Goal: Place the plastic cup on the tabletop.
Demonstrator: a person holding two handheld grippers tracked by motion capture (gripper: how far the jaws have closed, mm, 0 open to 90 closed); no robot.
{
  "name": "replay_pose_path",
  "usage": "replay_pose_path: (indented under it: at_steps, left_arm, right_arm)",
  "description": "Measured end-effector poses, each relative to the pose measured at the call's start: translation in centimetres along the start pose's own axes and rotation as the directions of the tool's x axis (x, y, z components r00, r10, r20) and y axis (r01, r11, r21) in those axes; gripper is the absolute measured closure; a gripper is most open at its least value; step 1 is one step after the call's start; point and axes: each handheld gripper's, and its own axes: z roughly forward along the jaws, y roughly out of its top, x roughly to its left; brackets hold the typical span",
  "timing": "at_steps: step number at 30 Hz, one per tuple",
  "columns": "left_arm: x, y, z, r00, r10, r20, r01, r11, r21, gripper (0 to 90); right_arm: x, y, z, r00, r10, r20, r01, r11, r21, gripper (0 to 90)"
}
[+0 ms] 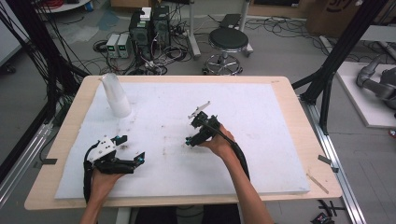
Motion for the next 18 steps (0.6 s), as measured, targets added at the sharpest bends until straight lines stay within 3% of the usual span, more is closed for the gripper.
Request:
replay_pose_path:
  at_steps: [4,9,13,18]
  left_arm:
    - [0.0,0.0,-0.1,1.0000,0.007,0.001,-0.007,1.0000,-0.006,2.0]
    - [0.0,0.0,-0.1,1.0000,0.001,-0.003,-0.001,1.0000,-0.006,2.0]
    - [0.0,0.0,-0.1,1.0000,0.005,-0.008,-0.005,1.0000,-0.007,2.0]
    - [-0.3,-0.1,-0.3,0.9995,0.017,-0.026,-0.018,0.9994,-0.029,2.0]
  right_arm:
    - [0.1,-0.8,-0.4,1.0000,0.008,-0.003,-0.008,1.000,-0.022,17.7]
    - [-0.1,-3.2,-2.1,0.9990,0.044,-0.011,-0.045,0.993,-0.114,17.7]
    - [-0.2,-5.3,-3.6,0.9971,0.071,-0.027,-0.075,0.974,-0.211,17.7]
    - [-0.3,-8.1,-5.0,0.9959,0.081,-0.040,-0.089,0.942,-0.322,17.7]
